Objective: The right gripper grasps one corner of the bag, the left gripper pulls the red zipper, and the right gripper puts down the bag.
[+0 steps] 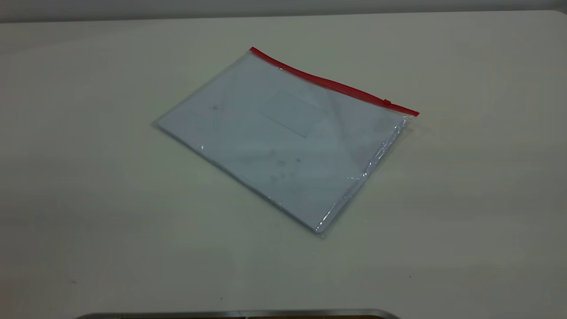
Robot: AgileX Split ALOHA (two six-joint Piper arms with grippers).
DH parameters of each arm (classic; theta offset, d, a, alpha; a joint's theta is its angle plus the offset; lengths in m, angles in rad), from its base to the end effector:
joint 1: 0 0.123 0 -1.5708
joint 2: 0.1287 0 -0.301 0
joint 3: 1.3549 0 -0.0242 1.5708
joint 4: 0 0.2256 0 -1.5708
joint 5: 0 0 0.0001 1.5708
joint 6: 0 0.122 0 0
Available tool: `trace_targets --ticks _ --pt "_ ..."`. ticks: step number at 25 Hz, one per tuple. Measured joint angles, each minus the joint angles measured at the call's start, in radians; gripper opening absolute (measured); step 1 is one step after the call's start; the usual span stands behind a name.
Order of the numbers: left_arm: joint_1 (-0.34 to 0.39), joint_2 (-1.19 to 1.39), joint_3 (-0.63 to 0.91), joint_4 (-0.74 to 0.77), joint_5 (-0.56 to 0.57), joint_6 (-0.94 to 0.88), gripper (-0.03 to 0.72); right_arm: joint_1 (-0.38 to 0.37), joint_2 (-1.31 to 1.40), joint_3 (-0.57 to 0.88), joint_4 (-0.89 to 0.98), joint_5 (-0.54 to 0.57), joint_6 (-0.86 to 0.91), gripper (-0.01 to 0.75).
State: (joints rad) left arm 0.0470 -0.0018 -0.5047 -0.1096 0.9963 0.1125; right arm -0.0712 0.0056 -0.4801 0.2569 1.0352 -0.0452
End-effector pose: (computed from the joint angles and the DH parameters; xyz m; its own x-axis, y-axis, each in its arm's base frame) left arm -0.0127 -0.0118 0.2600 -0.3863 0.0344 -0.9217 0.0582 0.9982 0.0129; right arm -0.0116 0.0276 0.2511 -0.4511 0.1182 -0.8846 -0.0866 0.9807 0.1752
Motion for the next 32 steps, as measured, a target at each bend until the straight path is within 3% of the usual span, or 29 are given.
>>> trace_targets --ticks 7,10,13,20,25,28,32 --pt "0.0 0.334 -0.001 -0.037 -0.306 -0.017 0.424 0.0 0.342 -0.001 0.191 -0.278 -0.162 0.393" --pt "0.0 0.532 -0.029 -0.079 -0.426 -0.008 0.424 0.0 0.535 -0.001 0.269 -0.368 -0.32 0.435" --pt "0.0 0.731 -0.103 -0.099 -0.475 0.047 0.431 0.0 0.731 -0.001 0.399 -0.444 -0.504 0.489" --pt "0.0 1.094 -0.33 -0.214 -0.475 0.219 0.481 0.0 1.2 -0.002 0.889 -0.556 -1.022 0.526" --pt "0.0 1.3 -0.459 -0.386 -0.387 0.419 0.482 0.0 1.513 -0.008 1.312 -0.58 -1.411 0.526" --pt "0.0 1.414 -0.517 -0.497 -0.325 0.525 0.484 -0.001 1.676 -0.043 1.477 -0.543 -1.585 0.526" --pt "-0.001 1.54 -0.549 -0.626 -0.305 0.62 0.484 -0.001 1.881 -0.144 1.514 -0.435 -1.633 0.526"
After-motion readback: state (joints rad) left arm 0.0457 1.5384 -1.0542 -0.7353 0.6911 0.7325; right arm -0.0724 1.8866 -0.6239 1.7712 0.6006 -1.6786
